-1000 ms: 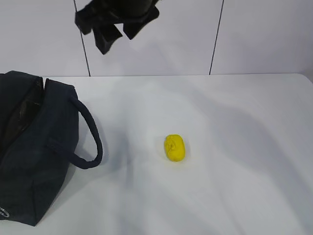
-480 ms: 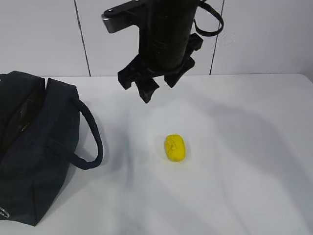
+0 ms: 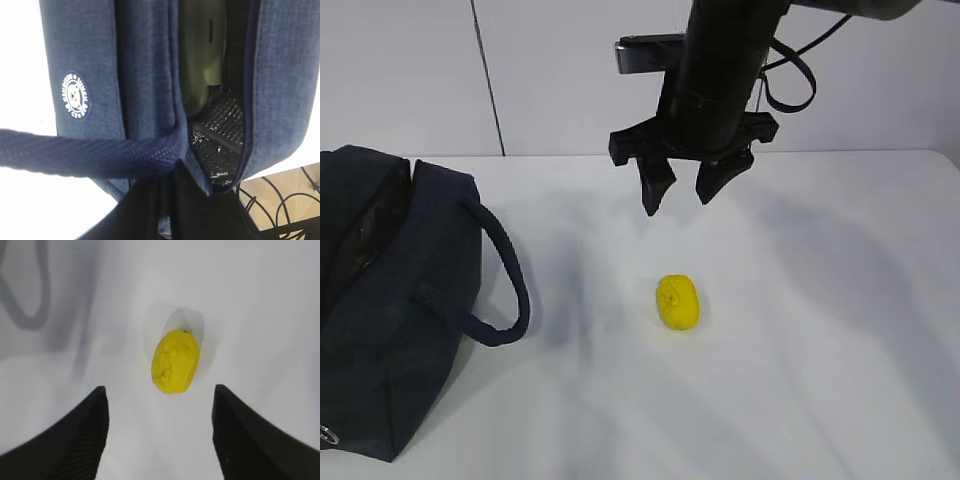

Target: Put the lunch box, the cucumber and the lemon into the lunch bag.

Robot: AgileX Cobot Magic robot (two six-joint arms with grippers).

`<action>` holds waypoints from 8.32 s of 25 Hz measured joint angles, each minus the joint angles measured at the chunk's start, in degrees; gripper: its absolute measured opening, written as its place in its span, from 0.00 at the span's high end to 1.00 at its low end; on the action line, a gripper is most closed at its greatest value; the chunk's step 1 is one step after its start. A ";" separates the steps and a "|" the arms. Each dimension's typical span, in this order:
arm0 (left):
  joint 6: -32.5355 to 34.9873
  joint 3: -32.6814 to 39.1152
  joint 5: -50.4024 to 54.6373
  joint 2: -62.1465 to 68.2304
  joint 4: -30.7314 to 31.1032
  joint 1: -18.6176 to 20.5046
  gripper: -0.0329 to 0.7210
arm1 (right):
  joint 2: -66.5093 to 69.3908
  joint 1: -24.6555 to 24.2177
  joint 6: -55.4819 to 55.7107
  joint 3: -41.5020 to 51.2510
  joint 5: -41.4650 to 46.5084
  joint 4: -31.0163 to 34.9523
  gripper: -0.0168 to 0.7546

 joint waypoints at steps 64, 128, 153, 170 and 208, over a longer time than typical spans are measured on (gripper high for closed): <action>0.00 0.00 1.24 0.00 0.13 0.00 0.95 | 17.71 0.00 3.74 -0.22 -1.63 -0.11 0.50; 0.00 0.00 0.38 0.00 0.63 0.00 0.95 | 9.96 8.15 -24.27 -0.11 -25.76 64.40 0.27; 0.00 0.00 0.38 0.00 0.41 0.00 0.95 | 9.29 0.83 -33.73 -0.11 -7.32 70.80 0.29; 0.00 0.00 0.48 0.00 0.41 0.00 0.95 | 4.54 5.45 -12.39 -0.11 -17.68 44.76 0.29; 0.34 0.00 2.22 0.00 -1.96 -0.95 0.95 | 14.46 5.50 -15.93 -0.76 -16.40 54.63 0.98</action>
